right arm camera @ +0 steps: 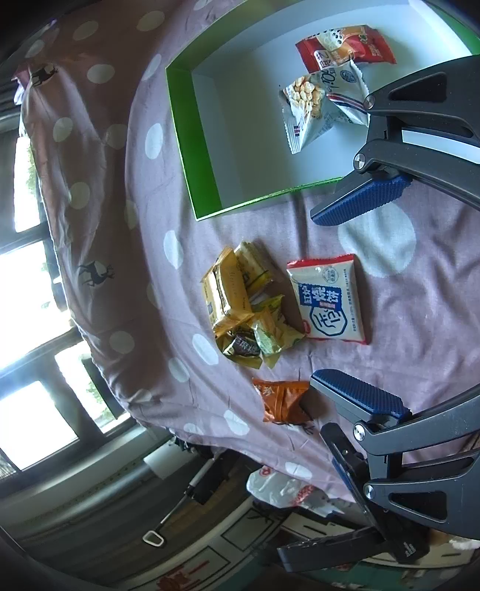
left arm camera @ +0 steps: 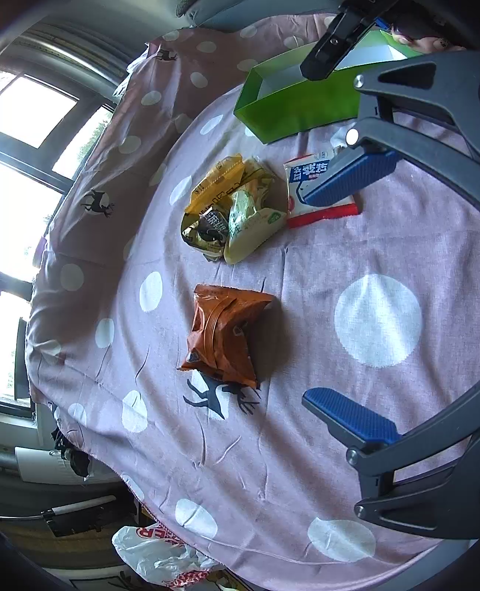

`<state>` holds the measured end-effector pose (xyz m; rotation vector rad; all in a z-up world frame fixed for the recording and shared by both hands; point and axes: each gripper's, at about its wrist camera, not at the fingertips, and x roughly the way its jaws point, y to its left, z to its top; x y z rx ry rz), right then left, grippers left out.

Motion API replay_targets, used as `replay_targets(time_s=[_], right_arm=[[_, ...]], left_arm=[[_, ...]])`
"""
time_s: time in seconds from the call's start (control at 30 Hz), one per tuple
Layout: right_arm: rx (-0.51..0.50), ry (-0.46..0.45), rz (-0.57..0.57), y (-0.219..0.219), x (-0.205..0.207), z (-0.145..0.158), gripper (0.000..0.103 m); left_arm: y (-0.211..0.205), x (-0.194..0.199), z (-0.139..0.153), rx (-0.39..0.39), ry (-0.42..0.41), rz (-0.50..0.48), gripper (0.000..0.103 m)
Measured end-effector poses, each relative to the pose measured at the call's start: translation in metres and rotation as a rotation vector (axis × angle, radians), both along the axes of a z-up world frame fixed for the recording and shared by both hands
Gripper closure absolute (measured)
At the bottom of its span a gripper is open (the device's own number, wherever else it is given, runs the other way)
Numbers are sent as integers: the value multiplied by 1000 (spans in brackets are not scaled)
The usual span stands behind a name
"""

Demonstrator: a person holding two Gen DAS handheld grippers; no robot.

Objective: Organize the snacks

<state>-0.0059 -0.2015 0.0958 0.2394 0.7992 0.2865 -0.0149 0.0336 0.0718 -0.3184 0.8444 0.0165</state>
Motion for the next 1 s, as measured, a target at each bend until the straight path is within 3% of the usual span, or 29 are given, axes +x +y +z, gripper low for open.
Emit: replay_targets(time_s=[0.2,0.33,0.47,0.6,0.9,1.0], right_arm=[[-11,54,-9,8,8,-1,39],[-48,79,41,30,19,-3,40],[-83,166,59,51,39,-22,40],[-188,182,48,68,51,-39,25],[-286,242,31,78,74,-64,22],[-357,219,22,85,74,-71,19]], left_arm=[[-2,1,-2,2,20,-9,4],[-5,2,-5,-2,39,-29,4],[-8,3,-9,6,57,-34,4],[-8,3,-11,29,71,-27,4],[0,3,-11,40,83,1,4],[3,4,-12,51,93,13,4]])
